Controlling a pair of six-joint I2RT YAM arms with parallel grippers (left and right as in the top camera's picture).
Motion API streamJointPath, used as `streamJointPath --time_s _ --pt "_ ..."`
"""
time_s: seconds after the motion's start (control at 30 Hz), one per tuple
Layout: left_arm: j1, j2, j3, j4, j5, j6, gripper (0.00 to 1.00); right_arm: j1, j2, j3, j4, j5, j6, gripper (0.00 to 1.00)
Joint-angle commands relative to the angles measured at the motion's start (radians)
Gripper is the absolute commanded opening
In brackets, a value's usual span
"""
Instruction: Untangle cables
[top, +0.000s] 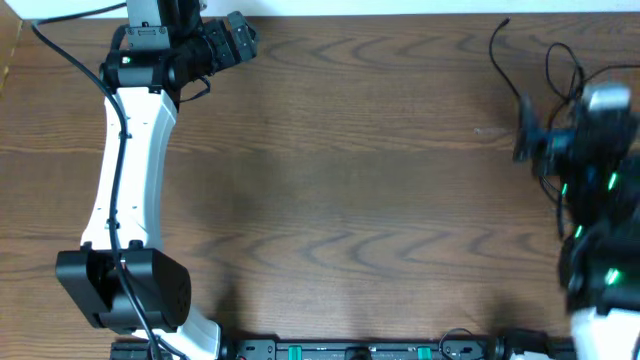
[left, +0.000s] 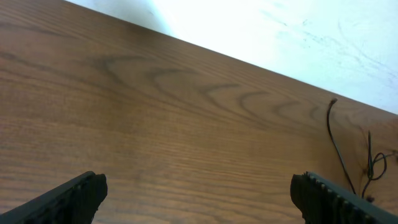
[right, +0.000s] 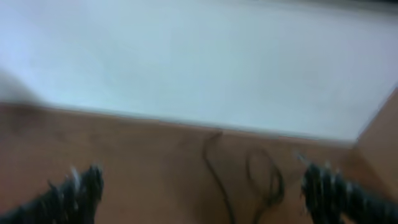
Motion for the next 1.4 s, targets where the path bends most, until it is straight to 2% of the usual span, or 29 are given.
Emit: streamJointPath --time_s 0.0,0.03,0.23,0.47,0.6,1.27,1.37 --pt "0.003 -0.003 0.005 0.0 -0.006 0.014 0.99 0.005 -0.167 -0.19 0.081 0.029 0.0 0.99" --pt "0.003 -0.003 0.005 0.0 -0.006 0.014 0.99 0.005 -0.257 -0.282 0.104 0.037 0.0 0.99" --pt "0.003 -0.003 0.005 0.0 -0.006 0.014 0.99 0.005 -0.531 -0.541 0.12 0.05 0.0 0.99" --pt "0.003 -0.003 0.005 -0.001 -0.006 0.014 0.99 0.006 -0.723 -0.729 0.113 0.052 0.0 0.99" --pt "0.003 -0.003 0.005 -0.001 -0.006 0.014 0.99 0.011 -0.763 -0.727 0.003 0.065 -0.004 0.99" --pt "0.003 -0.003 0.005 -0.001 -0.006 0.014 0.99 -0.001 -0.767 -0.727 0.006 0.076 0.0 0.99" --pt "0.003 -0.003 0.005 -0.03 -0.055 0.016 0.99 -0.001 -0.767 -0.727 0.006 0.077 0.0 0.99"
